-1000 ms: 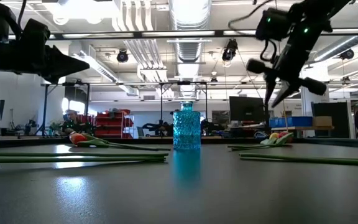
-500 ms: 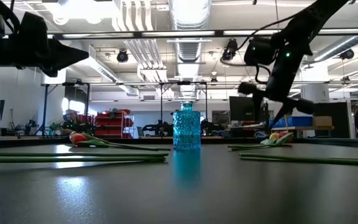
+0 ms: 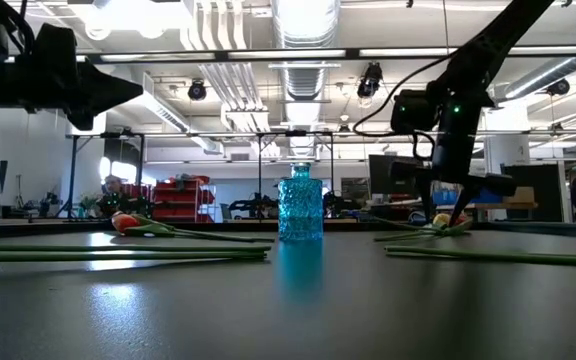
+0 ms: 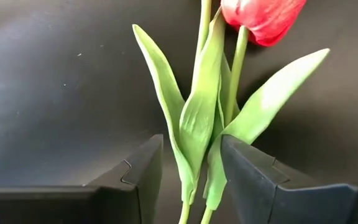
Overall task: Sort flowers into vase by color
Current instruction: Put the top yellow tulip flower into the transparent vase
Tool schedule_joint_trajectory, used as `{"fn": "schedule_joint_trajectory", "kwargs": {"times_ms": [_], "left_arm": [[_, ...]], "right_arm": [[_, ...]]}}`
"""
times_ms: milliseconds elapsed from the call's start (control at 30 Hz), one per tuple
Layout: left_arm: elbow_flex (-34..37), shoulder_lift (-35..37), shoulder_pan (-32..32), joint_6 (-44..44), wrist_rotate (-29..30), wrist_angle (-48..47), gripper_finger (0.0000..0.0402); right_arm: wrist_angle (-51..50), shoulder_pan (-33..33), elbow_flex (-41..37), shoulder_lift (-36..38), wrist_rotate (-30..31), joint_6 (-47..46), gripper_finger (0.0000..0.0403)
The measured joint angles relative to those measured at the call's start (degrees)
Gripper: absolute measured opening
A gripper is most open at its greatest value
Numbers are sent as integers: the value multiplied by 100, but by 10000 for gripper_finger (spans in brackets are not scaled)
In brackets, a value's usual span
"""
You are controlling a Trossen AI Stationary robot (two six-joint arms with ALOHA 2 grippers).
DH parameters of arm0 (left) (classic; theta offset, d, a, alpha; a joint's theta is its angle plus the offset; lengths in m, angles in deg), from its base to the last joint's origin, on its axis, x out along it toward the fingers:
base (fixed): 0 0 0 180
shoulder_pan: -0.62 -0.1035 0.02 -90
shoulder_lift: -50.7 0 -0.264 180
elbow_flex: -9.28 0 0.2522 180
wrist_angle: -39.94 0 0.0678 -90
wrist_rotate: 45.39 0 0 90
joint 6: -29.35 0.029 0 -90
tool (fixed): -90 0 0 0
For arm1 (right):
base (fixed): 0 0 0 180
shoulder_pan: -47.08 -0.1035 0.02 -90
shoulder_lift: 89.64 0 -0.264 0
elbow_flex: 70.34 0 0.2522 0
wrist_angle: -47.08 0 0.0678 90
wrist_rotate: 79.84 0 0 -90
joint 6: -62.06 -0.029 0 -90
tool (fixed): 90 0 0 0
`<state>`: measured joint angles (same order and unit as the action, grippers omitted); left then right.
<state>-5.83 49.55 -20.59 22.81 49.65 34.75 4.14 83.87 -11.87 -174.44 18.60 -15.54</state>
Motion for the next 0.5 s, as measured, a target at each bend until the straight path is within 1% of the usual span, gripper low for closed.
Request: {"fn": "schedule_joint_trajectory", "kwargs": {"times_ms": [100,367,500], "left_arm": [[0,0,0,-1,0,-52,0],[2,-2,0,-2,-1,-320,0],[2,-2,0,-1,-2,-322,0]], "right_arm": [[4,0,0,-31,9,32,133],[19,-1,2,-40,52,161,75],[-81,0,33,-4,28,207,72]]}}
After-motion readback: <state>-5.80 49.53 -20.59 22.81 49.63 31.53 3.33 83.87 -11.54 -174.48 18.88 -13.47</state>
